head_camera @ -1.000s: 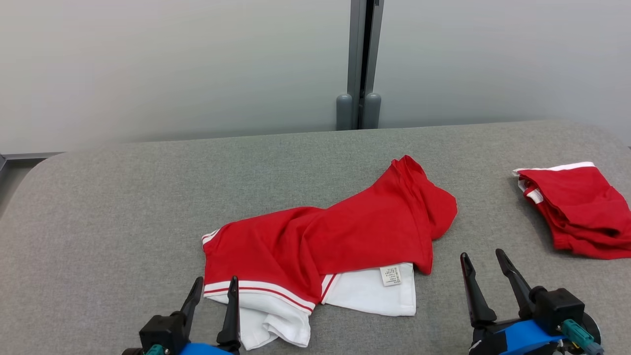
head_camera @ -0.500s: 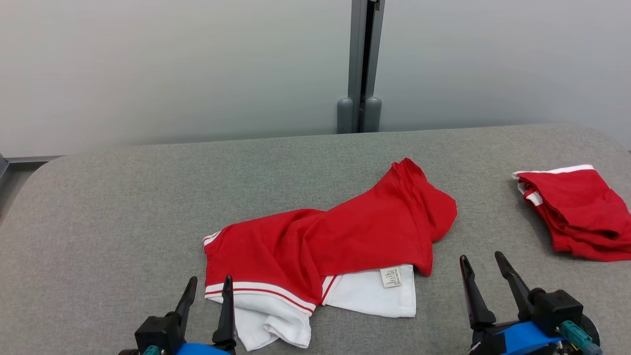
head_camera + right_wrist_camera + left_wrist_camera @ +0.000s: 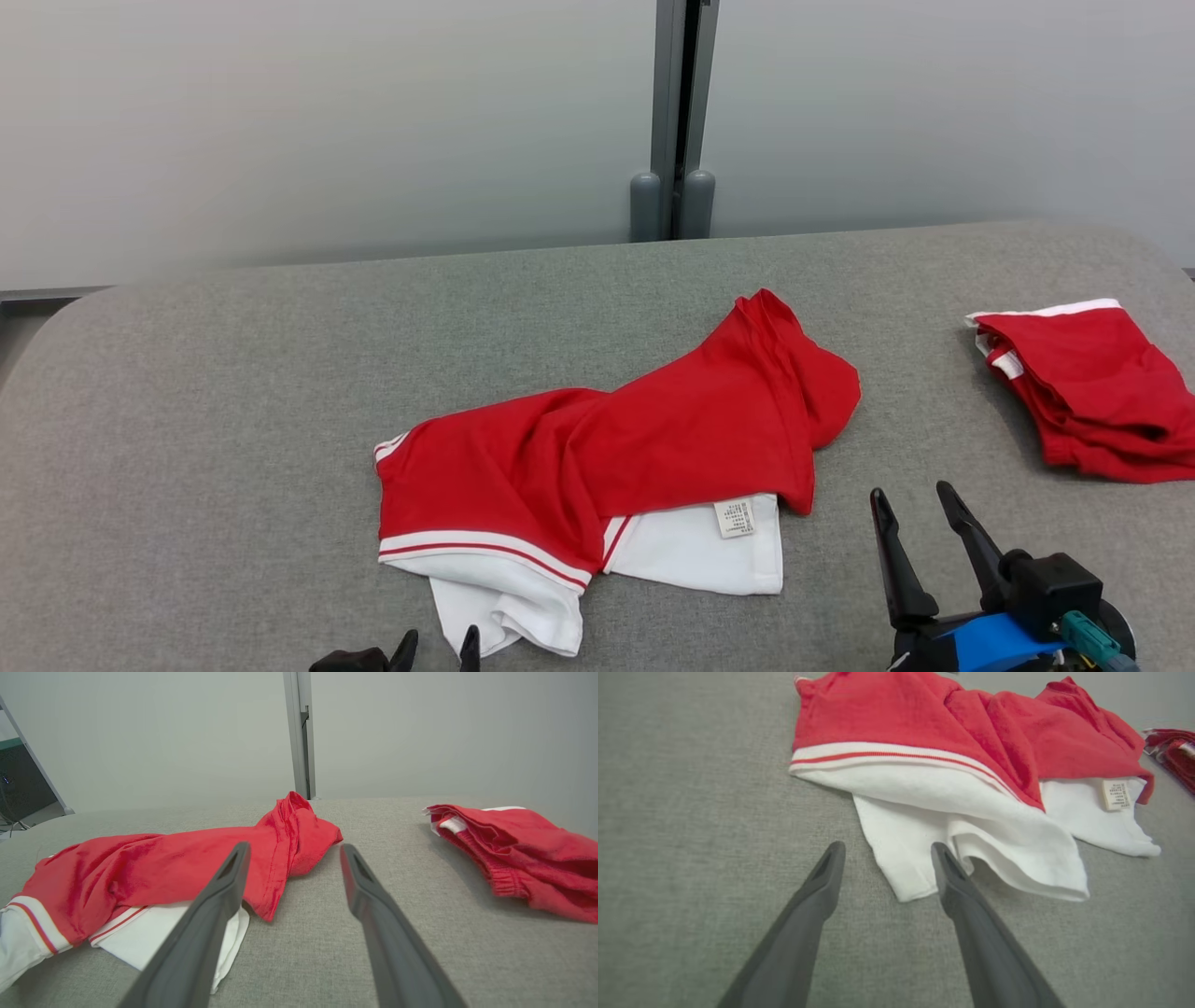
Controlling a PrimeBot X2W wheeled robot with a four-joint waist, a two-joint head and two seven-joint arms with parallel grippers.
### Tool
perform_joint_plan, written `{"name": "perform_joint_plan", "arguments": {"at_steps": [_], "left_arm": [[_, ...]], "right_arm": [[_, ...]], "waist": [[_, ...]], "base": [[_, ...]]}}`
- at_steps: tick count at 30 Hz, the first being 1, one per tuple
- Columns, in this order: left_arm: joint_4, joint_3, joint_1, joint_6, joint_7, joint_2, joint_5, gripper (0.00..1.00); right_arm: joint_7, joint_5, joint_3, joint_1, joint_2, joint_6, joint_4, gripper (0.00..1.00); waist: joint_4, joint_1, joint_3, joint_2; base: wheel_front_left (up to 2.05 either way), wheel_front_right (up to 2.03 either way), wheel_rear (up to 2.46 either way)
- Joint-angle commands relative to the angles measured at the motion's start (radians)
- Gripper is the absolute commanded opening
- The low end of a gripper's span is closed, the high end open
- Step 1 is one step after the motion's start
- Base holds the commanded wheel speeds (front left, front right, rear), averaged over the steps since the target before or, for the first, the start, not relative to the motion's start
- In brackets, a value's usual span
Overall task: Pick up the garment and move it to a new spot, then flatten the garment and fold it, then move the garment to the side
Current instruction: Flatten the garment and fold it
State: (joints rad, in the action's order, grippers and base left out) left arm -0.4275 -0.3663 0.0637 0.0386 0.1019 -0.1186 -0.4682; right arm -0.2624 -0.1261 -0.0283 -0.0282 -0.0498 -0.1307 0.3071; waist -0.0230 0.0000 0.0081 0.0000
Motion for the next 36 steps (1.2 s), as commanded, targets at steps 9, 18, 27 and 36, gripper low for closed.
{"name": "perform_joint_plan", "arguments": {"at_steps": [9,18,27,36], "left_arm": [[-0.095,-0.025,-0.061,0.005,-0.08,0.011,-0.01,0.46],[-0.115,-0.055,-0.119,0.004,-0.042,0.017,0.016,0.0],[-0.093,-0.039,-0.143,0.029,-0.001,-0.004,0.022,0.0],[-0.074,-0.037,-0.138,0.036,0.008,-0.014,0.013,0.0]], "right_arm": [[-0.004,0.006,-0.011,-0.022,-0.001,0.0,0.008,1.0],[0.025,-0.008,-0.034,-0.113,-0.001,0.0,0.146,1.0],[0.031,-0.217,-0.066,-0.268,-0.002,0.0,0.403,1.0],[0.011,-0.193,-0.118,-0.345,-0.001,0.0,0.557,1.0]], "waist": [[-0.023,0.0,0.038,0.0],[-0.002,0.0,0.077,0.0],[0.058,0.0,0.105,0.0],[0.068,0.0,0.112,0.0]], "base": [[0.0,0.0,0.0],[0.0,0.0,0.0],[0.0,0.0,0.0],[0.0,0.0,0.0]]}}
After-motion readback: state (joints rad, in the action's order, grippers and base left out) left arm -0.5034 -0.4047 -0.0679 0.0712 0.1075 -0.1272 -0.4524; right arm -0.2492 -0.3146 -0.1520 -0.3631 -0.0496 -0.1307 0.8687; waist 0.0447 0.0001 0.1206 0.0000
